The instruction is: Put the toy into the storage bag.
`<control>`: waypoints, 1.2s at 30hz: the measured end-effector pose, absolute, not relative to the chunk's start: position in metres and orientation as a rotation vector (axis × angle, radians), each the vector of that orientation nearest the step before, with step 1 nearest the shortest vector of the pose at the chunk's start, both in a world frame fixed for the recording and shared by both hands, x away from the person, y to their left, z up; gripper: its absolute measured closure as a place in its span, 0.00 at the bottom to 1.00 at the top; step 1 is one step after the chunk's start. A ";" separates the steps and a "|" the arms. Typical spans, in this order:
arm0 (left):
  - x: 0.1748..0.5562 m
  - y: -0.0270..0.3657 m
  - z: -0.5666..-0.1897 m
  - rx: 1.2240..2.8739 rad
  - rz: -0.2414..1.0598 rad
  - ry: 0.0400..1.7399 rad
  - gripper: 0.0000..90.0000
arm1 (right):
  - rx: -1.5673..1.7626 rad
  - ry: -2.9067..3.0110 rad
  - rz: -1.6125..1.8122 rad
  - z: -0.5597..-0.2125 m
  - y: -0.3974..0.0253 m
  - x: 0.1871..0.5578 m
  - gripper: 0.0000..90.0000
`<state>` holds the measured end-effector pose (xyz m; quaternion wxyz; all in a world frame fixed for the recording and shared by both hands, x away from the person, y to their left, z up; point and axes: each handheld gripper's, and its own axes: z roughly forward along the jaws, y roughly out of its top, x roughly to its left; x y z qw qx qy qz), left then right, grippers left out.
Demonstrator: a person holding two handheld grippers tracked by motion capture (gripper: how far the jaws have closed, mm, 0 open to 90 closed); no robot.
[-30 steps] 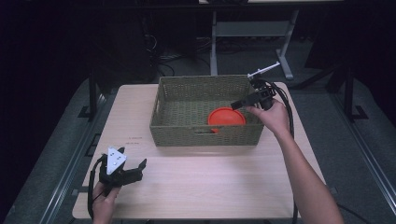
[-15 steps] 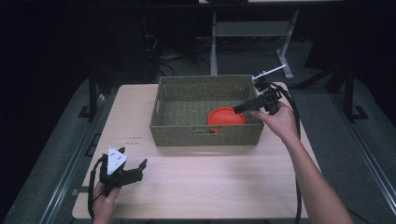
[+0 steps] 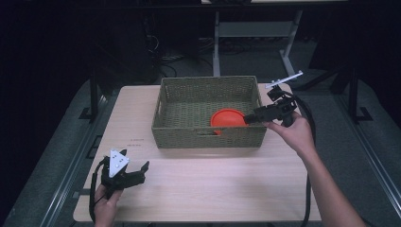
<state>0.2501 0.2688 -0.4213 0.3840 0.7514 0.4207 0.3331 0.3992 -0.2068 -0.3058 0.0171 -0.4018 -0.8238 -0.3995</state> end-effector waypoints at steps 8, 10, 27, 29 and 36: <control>0.250 0.268 -0.422 1.915 0.852 1.070 0.14 | -1.225 -2.554 -1.268 -0.310 -0.218 0.383 0.28; 0.250 0.268 -0.422 1.913 0.852 1.071 0.14 | -1.225 -2.551 -1.272 -0.311 -0.219 0.381 0.28; 0.250 0.268 -0.422 1.919 0.850 1.075 0.14 | -1.228 -2.480 -1.311 -0.342 -0.246 0.353 0.27; 0.250 0.267 -0.422 1.920 0.851 1.073 0.14 | -1.228 -2.482 -1.303 -0.346 -0.248 0.349 0.27; 0.249 0.267 -0.422 1.918 0.851 1.074 0.14 | -1.237 -2.458 -1.305 -0.362 -0.258 0.342 0.27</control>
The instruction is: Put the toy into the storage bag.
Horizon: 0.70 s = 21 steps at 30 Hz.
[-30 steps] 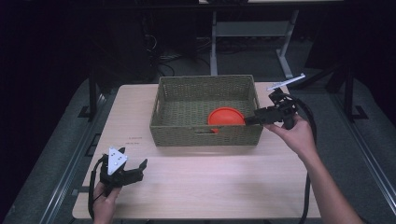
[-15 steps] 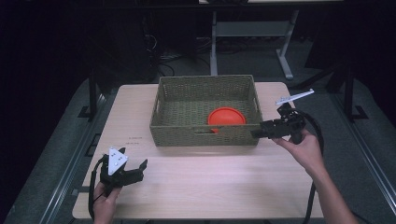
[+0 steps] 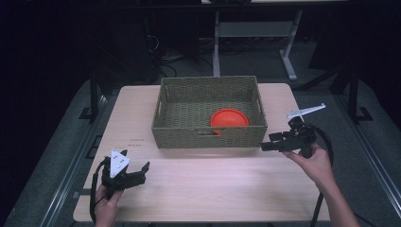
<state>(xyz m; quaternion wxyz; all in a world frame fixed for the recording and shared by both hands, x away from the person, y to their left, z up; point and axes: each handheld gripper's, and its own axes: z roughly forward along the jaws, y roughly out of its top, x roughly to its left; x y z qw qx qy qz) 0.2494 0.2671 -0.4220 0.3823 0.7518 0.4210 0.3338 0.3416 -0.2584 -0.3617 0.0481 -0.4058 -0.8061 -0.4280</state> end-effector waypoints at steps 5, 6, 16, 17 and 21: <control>0.250 0.267 -0.422 1.913 0.855 1.070 0.14 | -1.260 -2.444 -1.297 -0.373 -0.268 0.336 0.27; 0.249 0.267 -0.422 1.916 0.853 1.072 0.14 | -1.269 -2.441 -1.290 -0.376 -0.272 0.334 0.27; 0.250 0.266 -0.423 1.917 0.855 1.069 0.14 | -1.320 -2.442 -1.258 -0.393 -0.286 0.324 0.27; 0.250 0.266 -0.423 1.917 0.855 1.069 0.14 | -1.320 -2.442 -1.258 -0.393 -0.286 0.324 0.27; 0.249 0.265 -0.423 1.916 0.855 1.069 0.14 | -1.325 -2.434 -1.249 -0.402 -0.290 0.318 0.27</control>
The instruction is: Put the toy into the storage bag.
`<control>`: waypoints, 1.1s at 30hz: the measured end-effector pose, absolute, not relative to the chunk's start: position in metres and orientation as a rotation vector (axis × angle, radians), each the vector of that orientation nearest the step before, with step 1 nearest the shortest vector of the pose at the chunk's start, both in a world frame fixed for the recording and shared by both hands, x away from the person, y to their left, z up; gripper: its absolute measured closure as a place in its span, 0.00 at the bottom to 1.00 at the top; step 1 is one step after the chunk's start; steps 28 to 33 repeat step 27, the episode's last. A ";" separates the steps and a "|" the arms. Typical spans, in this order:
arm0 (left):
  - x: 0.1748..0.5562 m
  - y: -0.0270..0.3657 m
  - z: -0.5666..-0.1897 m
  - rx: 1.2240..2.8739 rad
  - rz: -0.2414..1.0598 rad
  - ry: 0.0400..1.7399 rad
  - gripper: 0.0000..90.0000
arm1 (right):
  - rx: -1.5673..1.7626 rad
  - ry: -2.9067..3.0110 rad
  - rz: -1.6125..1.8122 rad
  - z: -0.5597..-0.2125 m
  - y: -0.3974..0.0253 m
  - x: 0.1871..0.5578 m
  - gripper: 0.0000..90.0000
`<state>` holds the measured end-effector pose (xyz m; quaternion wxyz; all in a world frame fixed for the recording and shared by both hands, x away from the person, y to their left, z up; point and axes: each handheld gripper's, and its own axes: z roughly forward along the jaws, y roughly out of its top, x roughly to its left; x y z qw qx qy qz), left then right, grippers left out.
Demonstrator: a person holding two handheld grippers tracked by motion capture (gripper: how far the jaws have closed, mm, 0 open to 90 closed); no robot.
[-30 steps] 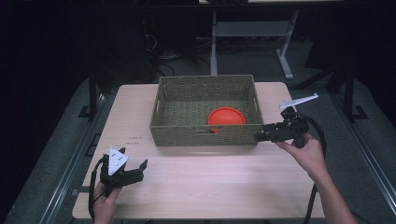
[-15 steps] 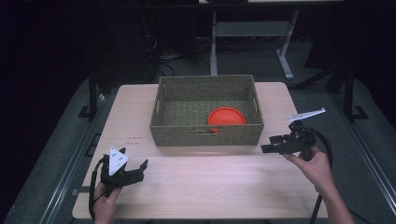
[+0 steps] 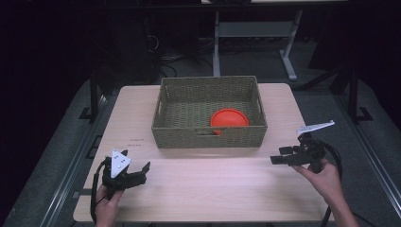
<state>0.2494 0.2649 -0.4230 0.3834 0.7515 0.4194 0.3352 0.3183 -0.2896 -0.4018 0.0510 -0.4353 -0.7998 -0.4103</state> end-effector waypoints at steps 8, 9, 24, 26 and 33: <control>0.250 0.263 -0.424 1.925 0.853 1.066 0.14 | -1.346 -2.405 -1.244 -0.416 -0.298 0.309 0.27; 0.250 0.263 -0.424 1.924 0.853 1.067 0.14 | -1.348 -2.410 -1.243 -0.418 -0.299 0.308 0.27; 0.250 0.262 -0.424 1.929 0.850 1.067 0.14 | -1.350 -2.354 -1.335 -0.438 -0.304 0.277 0.25; 0.250 0.262 -0.424 1.931 0.851 1.065 0.14 | -1.352 -2.352 -1.379 -0.439 -0.303 0.269 0.24; 0.250 0.262 -0.424 1.935 0.853 1.059 0.14 | -1.351 -2.369 -1.386 -0.440 -0.302 0.266 0.24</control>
